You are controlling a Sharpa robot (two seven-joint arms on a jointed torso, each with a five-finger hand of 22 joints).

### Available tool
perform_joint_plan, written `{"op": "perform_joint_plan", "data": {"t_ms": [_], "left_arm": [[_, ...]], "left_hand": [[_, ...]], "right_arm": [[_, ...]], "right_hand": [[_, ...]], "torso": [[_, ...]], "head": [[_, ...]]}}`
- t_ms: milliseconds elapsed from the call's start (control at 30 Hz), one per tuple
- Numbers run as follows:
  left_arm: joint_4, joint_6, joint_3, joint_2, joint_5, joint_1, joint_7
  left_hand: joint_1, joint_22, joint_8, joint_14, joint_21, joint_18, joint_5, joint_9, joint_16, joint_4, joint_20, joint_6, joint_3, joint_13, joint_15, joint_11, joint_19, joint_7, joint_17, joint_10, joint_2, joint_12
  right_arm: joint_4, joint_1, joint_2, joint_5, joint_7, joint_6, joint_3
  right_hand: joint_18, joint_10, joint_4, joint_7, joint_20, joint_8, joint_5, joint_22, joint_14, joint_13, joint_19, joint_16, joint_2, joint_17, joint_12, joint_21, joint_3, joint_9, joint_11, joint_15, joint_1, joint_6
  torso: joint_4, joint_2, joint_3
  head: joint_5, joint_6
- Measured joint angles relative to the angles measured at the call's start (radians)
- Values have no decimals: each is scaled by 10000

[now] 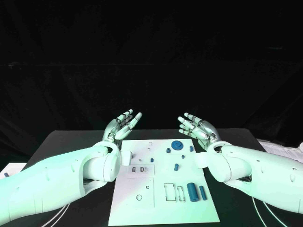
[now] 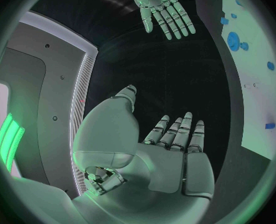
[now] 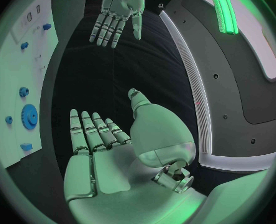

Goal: Assemble the parts on the task board

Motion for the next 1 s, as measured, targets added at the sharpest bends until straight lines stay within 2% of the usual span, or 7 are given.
{"op": "perform_joint_plan", "data": {"t_ms": [267, 367, 433, 500, 600, 833, 1000], "left_arm": [[-12, 265, -1, 0, -87, 2, 2], [125, 402, -1, -327, -113, 16, 33], [132, 472, 4, -672, -116, 27, 66], [198, 527, 5, -815, -116, 33, 88], [529, 710, 5, -997, -121, 44, 96], [1272, 1268, 4, -1714, -286, 158, 35], [1901, 1644, 37, -2075, -397, 233, -77]], "left_hand": [[597, 183, 183, 1432, 337, 9, 20, 109, 304, -29, 66, 1010, 52, 113, 69, 153, 754, 48, 186, 1199, 178, 191], [953, 681, 465, 3580, 1281, 29, 20, 244, 858, -62, 58, 2368, 85, 246, 2, 177, 3124, 141, 438, 2919, 308, 479], [1181, 993, 706, 4543, 1974, 323, -24, 350, 1172, -124, 23, 3555, 72, 383, -214, 24, 4686, 273, 539, 4730, 368, 823], [1333, 1155, 911, 5299, 2406, 549, -46, 430, 1417, -241, -13, 4645, 30, 435, -443, -125, 5558, 434, 608, 5850, 425, 1061], [1598, 1322, 1034, 6364, 2902, 555, -46, 464, 1710, -431, -200, 5730, -24, 414, -749, -368, 6564, 695, 750, 6661, 533, 1124], [1923, 1451, 1082, 7595, 3366, 553, -46, 382, 1817, -644, -598, 6575, -96, 404, -1134, -706, 7639, 785, 1091, 7783, 620, 1184], [1962, 1494, 1027, 7805, 3481, 552, -46, 353, 1811, -679, -703, 6685, -131, 404, -1240, -773, 7982, 753, 1254, 8018, 660, 1108]], "right_arm": [[-213, 34, 42, -643, -522, 1378, -22], [-439, 109, -69, -1438, -570, 1479, -38], [-624, 182, -257, -2207, -565, 1357, 5], [-661, 227, -312, -2799, -561, 1233, 24], [-609, 315, -324, -3701, -561, 1058, 28], [-600, 788, -610, -5928, -784, 737, 85], [-522, 1025, -779, -8414, -1349, 764, 167]], "right_hand": [[419, 2309, -854, 112, 47, 213, -260, 261, 2447, 152, 1781, 333, -28, 151, 306, 644, 176, 142, -52, -120, 1116, 1663], [566, 3438, -1211, 190, 34, 322, -398, 363, 3580, 196, 2558, 492, -56, 197, 448, 960, 301, 210, -178, -280, 1464, 2658], [700, 4084, -1436, 268, 7, 404, -483, 415, 4226, 201, 3012, 577, -79, 209, 483, 1154, 405, 243, -276, -389, 1635, 3342], [700, 4632, -1611, 360, -37, 435, -508, 448, 4778, 211, 3399, 614, -116, 223, 484, 1315, 556, 273, -369, -502, 1754, 3994], [788, 5370, -1893, 510, -145, 475, -543, 485, 5551, 213, 3936, 652, -145, 231, 484, 1547, 838, 298, -496, -674, 1823, 4954], [853, 6644, -2482, 796, -549, 475, -643, 669, 7048, 227, 5047, 836, -250, 310, 483, 2179, 1518, 341, -791, -1096, 1923, 6393], [854, 7485, -2782, 608, -967, 540, -823, 1032, 8196, 243, 5866, 1107, -481, 489, 479, 2963, 1843, 364, -1082, -1480, 1868, 7149]], "torso": [[0, -1, 0], [5, 30, 1], [12, 82, 0], [13, 143, -3], [19, 267, 0], [47, 660, 1], [104, 982, -12]], "head": [[1, -1], [-63, -38], [-118, -76], [-144, -79], [-174, -3], [-326, 136], [-435, 217]]}}
